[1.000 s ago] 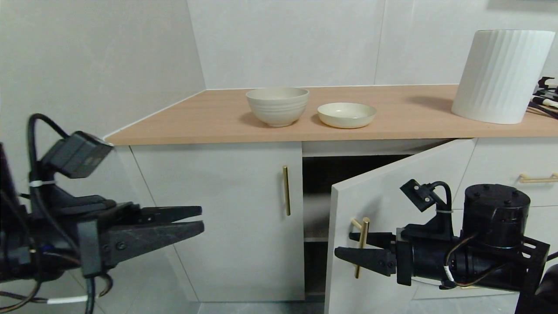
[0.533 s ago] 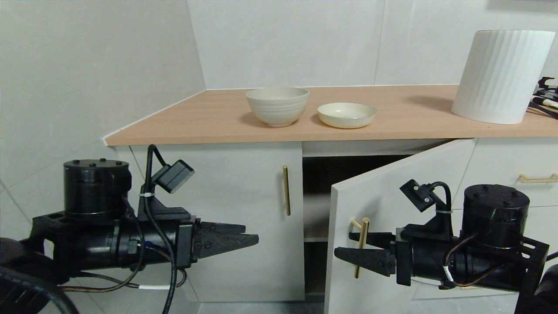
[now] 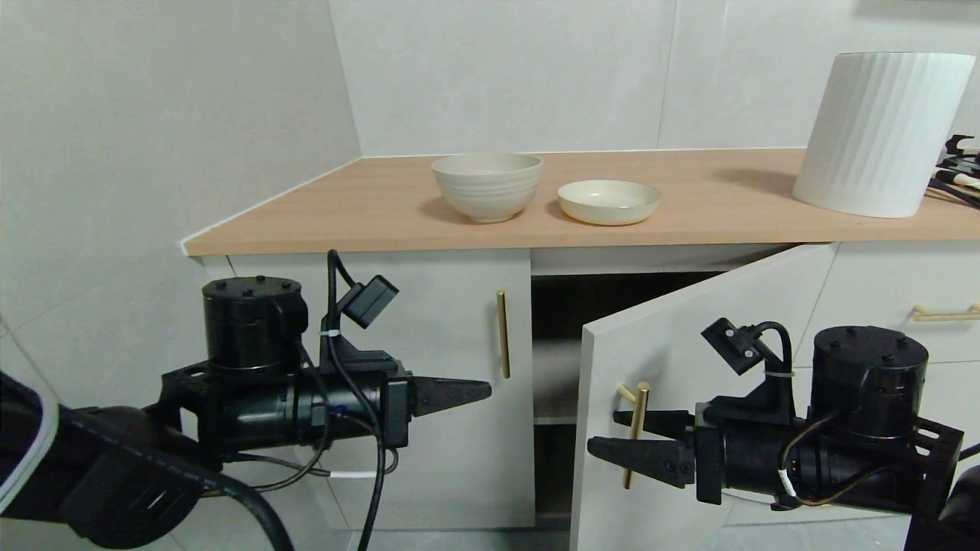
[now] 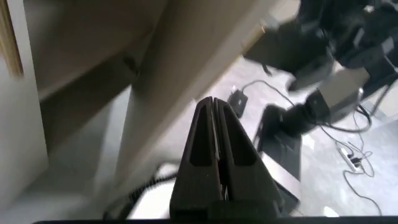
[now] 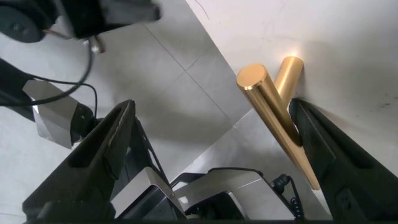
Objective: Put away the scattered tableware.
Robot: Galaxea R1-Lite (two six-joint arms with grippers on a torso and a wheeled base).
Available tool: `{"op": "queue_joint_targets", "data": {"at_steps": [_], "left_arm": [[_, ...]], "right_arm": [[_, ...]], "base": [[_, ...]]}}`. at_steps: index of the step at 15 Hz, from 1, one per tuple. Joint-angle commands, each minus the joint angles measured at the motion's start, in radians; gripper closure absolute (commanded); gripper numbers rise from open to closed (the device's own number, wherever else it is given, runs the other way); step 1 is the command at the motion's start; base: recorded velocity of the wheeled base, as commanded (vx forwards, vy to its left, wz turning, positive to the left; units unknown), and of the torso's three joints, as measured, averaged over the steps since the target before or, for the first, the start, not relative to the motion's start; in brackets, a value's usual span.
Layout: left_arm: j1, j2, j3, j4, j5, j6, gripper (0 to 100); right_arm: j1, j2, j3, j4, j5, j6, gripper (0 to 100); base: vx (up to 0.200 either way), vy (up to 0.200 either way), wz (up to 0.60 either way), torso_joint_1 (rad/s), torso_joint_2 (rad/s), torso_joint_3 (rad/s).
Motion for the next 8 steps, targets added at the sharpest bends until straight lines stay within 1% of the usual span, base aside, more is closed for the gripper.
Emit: {"op": "queue_joint_targets", "data": {"at_steps": [1, 2, 3, 4, 5, 6, 7, 8], "left_arm": [[-0.037, 0.099, -0.066, -0.058, 0.015, -0.067, 100], [-0.056, 0.112, -0.104, -0.078, 0.021, -0.13, 100], [-0.078, 0.138, -0.161, -0.082, 0.03, -0.182, 100], [-0.093, 0.158, -0.196, -0.081, 0.053, -0.201, 100], [-0.115, 0.197, -0.226, -0.079, 0.108, -0.204, 100], [-0.126, 0.212, -0.23, -0.079, 0.148, -0.208, 100], [-0.15, 0.261, -0.239, -0.079, 0.2, -0.216, 100], [-0.175, 0.289, -0.246, -0.086, 0.248, -0.215, 100]], "right_arm": [[0.0, 0.002, 0.0, 0.0, 0.0, 0.0, 0], [0.0, -0.001, 0.001, 0.0, 0.0, 0.0, 0], [0.0, -0.006, 0.003, 0.001, 0.0, 0.0, 0], [0.002, -0.009, 0.009, 0.0, 0.002, -0.002, 0], [0.003, -0.016, 0.01, 0.0, 0.002, -0.002, 0], [0.003, -0.019, 0.01, 0.0, 0.002, -0.002, 0], [0.003, -0.025, 0.012, 0.001, 0.002, -0.002, 0], [0.002, -0.032, 0.01, 0.001, 0.0, -0.005, 0]], "base": [[0.0, 0.0, 0.0, 0.0, 0.0, 0.0], [0.0, 0.0, 0.0, 0.0, 0.0, 0.0], [0.0, 0.0, 0.0, 0.0, 0.0, 0.0], [0.0, 0.0, 0.0, 0.0, 0.0, 0.0], [0.0, 0.0, 0.0, 0.0, 0.0, 0.0], [0.0, 0.0, 0.0, 0.0, 0.0, 0.0], [0.0, 0.0, 0.0, 0.0, 0.0, 0.0], [0.0, 0.0, 0.0, 0.0, 0.0, 0.0]]}}
